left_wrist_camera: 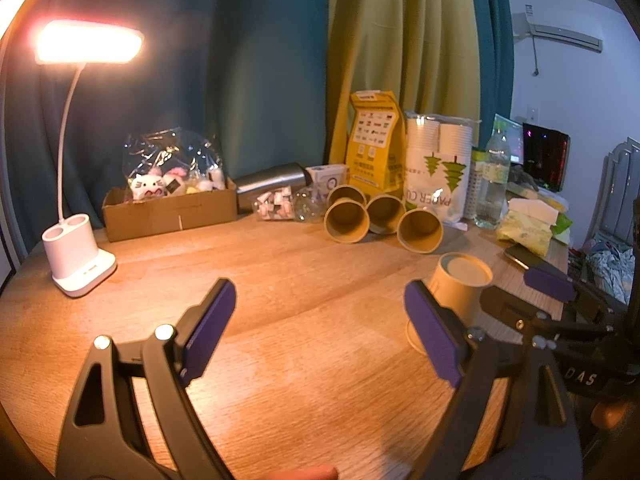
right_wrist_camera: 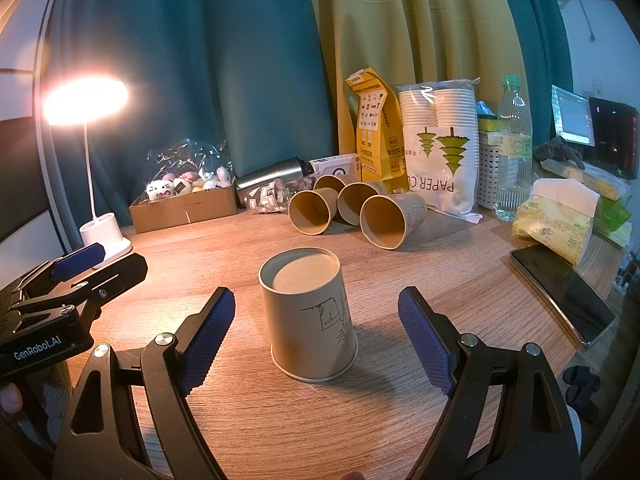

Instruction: Flip cup upside down

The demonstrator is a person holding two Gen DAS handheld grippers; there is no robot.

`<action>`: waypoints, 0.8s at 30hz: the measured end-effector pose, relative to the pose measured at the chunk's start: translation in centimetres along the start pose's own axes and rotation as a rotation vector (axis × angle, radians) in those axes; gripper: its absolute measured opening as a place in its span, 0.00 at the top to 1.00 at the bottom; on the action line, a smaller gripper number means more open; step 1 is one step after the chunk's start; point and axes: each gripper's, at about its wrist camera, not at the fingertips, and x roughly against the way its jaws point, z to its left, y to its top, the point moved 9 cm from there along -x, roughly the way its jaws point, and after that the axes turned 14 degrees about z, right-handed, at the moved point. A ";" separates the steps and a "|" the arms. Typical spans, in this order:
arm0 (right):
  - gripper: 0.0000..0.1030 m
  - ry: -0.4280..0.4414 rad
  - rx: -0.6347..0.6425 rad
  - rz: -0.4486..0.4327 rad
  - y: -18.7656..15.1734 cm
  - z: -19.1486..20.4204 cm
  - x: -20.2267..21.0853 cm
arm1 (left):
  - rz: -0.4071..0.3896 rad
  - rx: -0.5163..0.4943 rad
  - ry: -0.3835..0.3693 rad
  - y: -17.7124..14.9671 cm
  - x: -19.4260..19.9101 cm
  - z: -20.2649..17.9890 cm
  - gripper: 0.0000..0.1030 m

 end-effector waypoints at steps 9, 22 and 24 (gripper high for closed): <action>0.16 0.001 0.000 0.000 0.0 0.0 0.0 | 0.000 0.000 0.000 0.0 -0.1 0.0 0.15; 0.16 0.001 0.000 0.000 0.0 0.0 0.0 | -0.004 -0.004 0.000 0.1 0.2 0.1 0.15; 0.16 0.001 0.000 0.001 0.0 0.0 0.0 | -0.005 -0.008 0.000 0.2 0.2 0.1 0.15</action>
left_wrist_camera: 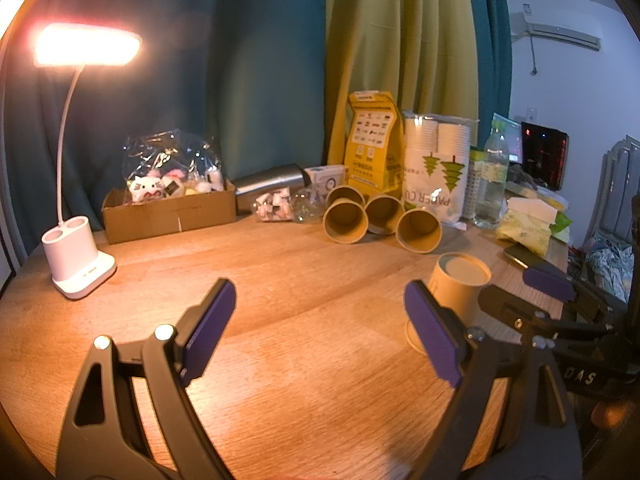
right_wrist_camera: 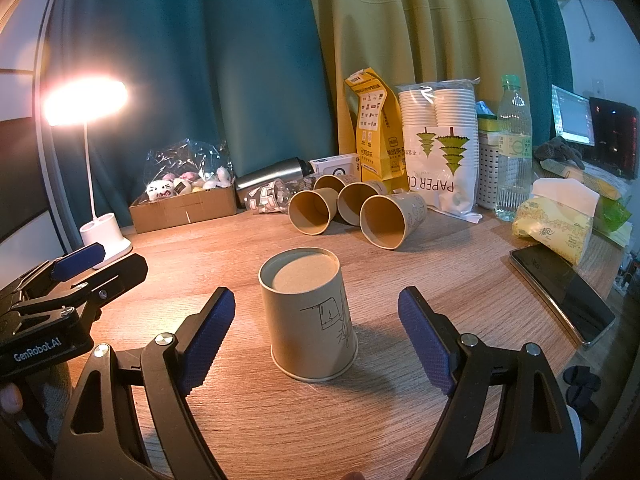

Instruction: Flip cup upside down

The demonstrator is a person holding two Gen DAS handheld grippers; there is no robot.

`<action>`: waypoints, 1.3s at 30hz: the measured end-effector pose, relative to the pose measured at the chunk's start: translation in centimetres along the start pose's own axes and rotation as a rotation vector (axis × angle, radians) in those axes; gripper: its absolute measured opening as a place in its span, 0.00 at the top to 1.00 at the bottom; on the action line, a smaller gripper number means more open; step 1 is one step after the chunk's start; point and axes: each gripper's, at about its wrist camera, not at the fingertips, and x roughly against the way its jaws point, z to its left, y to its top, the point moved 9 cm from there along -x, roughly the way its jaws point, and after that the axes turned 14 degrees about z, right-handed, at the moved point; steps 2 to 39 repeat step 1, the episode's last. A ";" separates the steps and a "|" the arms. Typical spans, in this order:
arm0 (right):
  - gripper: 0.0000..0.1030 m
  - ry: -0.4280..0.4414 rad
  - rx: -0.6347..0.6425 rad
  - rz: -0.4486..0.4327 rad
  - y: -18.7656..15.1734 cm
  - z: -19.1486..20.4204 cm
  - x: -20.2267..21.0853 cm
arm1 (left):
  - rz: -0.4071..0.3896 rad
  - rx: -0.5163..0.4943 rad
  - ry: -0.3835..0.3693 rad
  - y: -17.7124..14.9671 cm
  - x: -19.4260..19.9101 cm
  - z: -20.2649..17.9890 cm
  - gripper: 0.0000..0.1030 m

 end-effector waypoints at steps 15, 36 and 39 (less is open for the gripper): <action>0.16 0.000 0.000 0.000 0.0 0.0 0.0 | -0.001 0.000 0.000 0.0 0.0 0.0 0.15; 0.16 0.000 0.000 0.000 0.0 0.0 0.0 | -0.001 0.000 0.000 0.0 0.0 0.0 0.15; 0.16 0.000 0.000 0.000 0.0 0.0 0.0 | -0.001 0.000 0.000 0.0 0.0 0.0 0.15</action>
